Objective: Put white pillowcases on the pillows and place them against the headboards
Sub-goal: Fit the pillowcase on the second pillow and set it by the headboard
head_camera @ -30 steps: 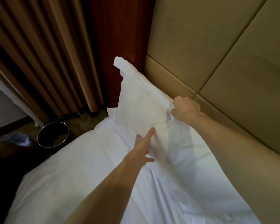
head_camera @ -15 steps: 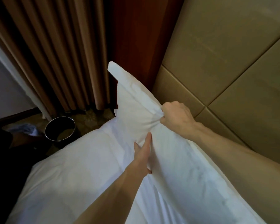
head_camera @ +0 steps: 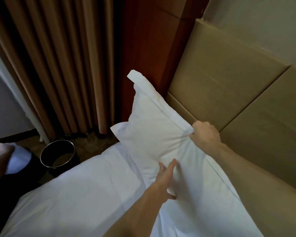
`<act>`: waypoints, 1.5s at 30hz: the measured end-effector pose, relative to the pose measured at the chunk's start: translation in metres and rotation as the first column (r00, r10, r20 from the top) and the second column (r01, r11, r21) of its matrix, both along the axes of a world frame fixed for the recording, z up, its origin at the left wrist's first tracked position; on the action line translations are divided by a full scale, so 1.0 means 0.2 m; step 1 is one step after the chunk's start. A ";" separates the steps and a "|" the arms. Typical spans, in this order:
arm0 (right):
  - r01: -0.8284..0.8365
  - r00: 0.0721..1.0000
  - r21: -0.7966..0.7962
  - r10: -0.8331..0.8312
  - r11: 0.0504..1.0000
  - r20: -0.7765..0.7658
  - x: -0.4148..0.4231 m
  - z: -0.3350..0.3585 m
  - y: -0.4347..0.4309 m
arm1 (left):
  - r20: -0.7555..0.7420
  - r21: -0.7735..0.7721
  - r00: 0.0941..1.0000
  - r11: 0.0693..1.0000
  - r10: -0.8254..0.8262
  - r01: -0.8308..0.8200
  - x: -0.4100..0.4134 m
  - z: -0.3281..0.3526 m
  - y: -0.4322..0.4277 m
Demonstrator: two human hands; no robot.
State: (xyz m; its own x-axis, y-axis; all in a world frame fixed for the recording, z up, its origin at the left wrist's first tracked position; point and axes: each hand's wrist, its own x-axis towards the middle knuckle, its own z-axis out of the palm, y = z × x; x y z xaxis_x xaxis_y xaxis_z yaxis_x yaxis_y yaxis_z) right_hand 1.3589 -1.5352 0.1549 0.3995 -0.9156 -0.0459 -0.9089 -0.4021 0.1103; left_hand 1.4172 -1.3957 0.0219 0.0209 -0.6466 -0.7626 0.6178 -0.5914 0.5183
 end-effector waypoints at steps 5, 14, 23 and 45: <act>-0.053 0.996 0.023 0.054 0.998 -0.066 -0.02 -0.12 -0.01 | 0.062 0.000 0.998 1.000 0.020 -0.020 0.02 -0.11 -0.06; 0.055 0.998 0.284 -0.064 0.957 0.023 -0.44 -0.22 0.03 | 0.092 -0.158 0.984 0.978 0.155 -0.139 -0.13 -0.21 0.02; 0.155 0.980 0.395 -0.090 0.906 -0.179 -0.79 -0.16 0.21 | 0.175 -0.127 0.977 0.987 0.121 -0.100 -0.35 -0.15 0.12; 0.132 0.986 0.171 -0.111 0.976 -0.128 -1.19 0.06 0.32 | 0.284 0.047 0.959 0.998 0.016 -0.031 -0.73 0.12 0.06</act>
